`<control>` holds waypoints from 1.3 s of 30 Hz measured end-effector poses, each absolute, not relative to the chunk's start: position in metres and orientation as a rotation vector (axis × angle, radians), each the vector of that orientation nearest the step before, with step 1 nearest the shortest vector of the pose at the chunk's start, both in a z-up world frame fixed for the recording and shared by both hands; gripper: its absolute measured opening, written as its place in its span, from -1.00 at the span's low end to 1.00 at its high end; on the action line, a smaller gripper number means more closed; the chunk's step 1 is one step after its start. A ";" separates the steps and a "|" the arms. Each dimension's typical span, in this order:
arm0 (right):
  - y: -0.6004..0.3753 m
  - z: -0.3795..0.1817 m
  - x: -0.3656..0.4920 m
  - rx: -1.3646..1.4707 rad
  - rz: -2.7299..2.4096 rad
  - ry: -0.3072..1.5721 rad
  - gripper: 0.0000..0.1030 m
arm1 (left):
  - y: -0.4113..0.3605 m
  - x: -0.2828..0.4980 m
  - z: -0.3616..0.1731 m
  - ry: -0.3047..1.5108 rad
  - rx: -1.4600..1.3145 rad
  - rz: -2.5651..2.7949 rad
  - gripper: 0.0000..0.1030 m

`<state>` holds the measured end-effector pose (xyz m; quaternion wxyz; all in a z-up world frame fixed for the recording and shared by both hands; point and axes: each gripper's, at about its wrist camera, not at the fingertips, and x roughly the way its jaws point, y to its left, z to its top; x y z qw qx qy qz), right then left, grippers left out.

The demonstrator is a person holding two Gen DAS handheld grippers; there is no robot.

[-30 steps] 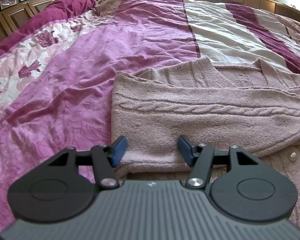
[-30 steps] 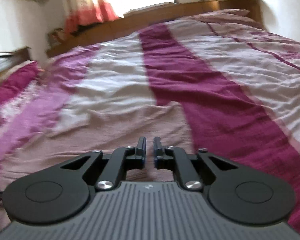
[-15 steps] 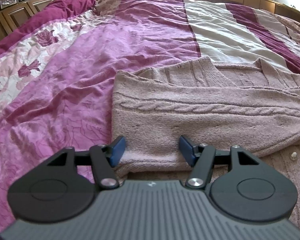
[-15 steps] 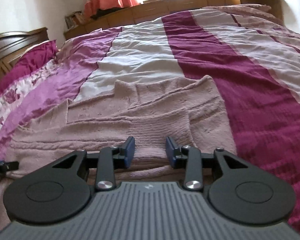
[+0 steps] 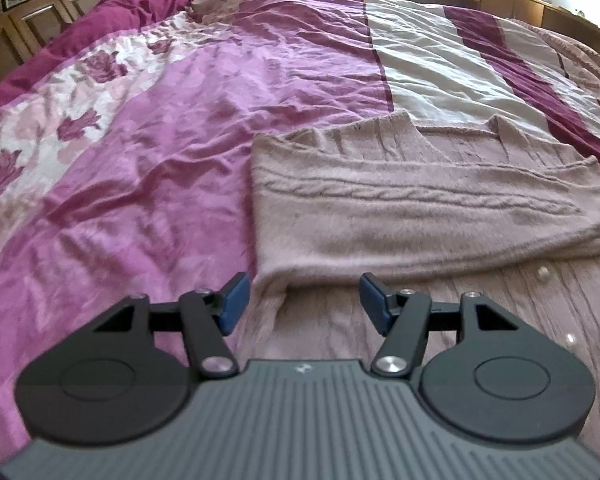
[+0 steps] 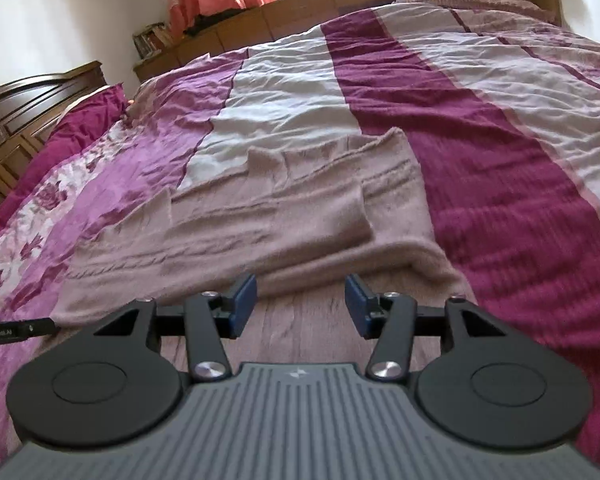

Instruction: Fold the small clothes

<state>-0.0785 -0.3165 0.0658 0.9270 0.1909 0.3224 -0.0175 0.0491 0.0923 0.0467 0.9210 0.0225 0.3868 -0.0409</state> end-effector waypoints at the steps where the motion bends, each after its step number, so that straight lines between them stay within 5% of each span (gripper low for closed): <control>1: -0.316 0.068 -0.084 0.387 -0.032 0.666 0.13 | 0.096 0.044 0.048 0.800 0.043 -0.085 0.21; 5: -0.320 0.073 -0.108 0.381 -0.030 0.694 0.38 | 0.110 0.022 0.053 0.827 0.045 -0.084 0.21; 39: -0.340 0.052 -0.192 0.408 -0.063 0.975 0.39 | 0.133 -0.052 0.023 1.111 -0.029 -0.317 0.23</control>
